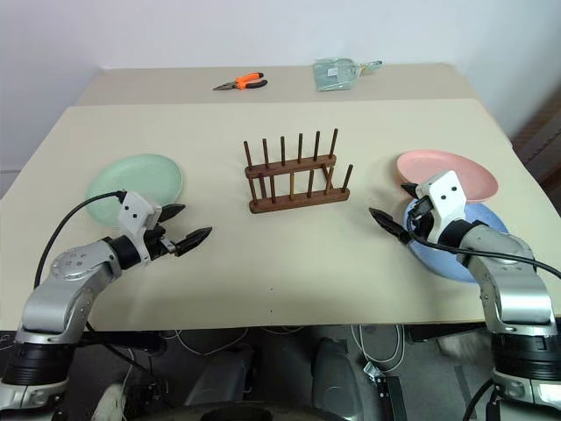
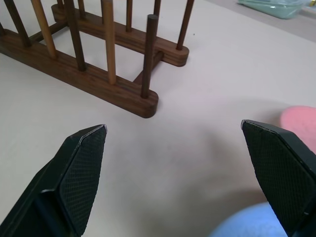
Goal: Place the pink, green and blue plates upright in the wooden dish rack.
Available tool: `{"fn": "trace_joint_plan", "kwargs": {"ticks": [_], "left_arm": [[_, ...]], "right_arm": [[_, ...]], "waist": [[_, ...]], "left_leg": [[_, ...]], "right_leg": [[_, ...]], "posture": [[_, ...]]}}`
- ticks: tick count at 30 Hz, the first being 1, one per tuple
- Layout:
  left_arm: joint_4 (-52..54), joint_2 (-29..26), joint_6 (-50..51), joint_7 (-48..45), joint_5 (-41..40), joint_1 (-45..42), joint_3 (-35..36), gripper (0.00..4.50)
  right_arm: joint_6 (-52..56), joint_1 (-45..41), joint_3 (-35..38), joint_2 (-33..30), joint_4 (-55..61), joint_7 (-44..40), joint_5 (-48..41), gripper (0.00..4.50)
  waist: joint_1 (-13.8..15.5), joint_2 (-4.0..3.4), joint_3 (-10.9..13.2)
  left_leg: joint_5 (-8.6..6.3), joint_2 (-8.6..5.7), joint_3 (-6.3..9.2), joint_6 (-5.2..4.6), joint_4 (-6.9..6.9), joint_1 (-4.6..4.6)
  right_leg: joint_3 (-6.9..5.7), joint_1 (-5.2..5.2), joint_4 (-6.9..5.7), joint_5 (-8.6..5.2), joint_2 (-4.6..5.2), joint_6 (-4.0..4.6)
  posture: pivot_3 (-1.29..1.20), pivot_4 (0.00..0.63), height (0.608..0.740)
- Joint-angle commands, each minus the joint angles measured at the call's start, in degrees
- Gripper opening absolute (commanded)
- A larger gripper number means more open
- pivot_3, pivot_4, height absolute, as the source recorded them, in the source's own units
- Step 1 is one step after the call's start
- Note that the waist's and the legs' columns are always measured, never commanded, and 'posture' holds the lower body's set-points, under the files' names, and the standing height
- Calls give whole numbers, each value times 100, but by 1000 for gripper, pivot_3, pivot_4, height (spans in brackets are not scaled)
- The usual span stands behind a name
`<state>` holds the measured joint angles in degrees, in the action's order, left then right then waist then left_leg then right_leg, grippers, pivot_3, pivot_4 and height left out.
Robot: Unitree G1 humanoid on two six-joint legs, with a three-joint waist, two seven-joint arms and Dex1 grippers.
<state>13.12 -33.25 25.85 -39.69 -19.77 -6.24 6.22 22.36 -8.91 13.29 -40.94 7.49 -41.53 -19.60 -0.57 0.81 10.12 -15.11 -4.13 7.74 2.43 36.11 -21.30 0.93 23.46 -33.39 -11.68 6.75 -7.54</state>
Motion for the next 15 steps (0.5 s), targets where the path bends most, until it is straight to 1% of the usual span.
{"fn": "trace_joint_plan", "kwargs": {"ticks": [1,4,8,10,12,15], "left_arm": [[-68,1,-182,-77,30,-124,-49,4471],[-201,-3,-220,-157,37,-238,-122,4471],[-598,-120,-360,-582,163,-569,-436,4471],[-1085,-184,-577,-1047,325,-950,-813,4471],[-1629,-122,-849,-1438,497,-1359,-1167,4471],[-2736,221,-1389,-1791,849,-2077,-1637,4471]], "right_arm": [[-173,-140,93,15,29,96,47,4500],[-60,-61,159,7,165,73,-65,4500],[280,170,132,41,826,124,-284,4500],[450,319,30,138,1288,315,-296,4500],[572,445,-78,226,1631,430,-296,4500],[645,581,-242,364,1927,634,-177,4500]], "waist": [[2,0,0],[9,1,0],[14,0,0],[22,1,0],[30,1,-1],[60,2,-1]], "left_leg": [[0,0,0,0,1,0],[0,-1,0,0,1,-1],[0,-1,2,0,2,-1],[0,-1,2,0,1,-1],[0,-1,2,0,3,-1],[0,-3,0,0,5,-2]], "right_leg": [[0,0,0,1,0,0],[-1,-1,0,8,0,11],[-1,0,0,13,-1,2],[-1,0,-1,13,-1,3],[-3,-1,-1,11,-3,5],[-2,-2,0,10,-2,6]], "posture": [[0,150,740],[0,150,740],[0,150,740],[0,150,740],[0,150,740],[0,150,740]]}}
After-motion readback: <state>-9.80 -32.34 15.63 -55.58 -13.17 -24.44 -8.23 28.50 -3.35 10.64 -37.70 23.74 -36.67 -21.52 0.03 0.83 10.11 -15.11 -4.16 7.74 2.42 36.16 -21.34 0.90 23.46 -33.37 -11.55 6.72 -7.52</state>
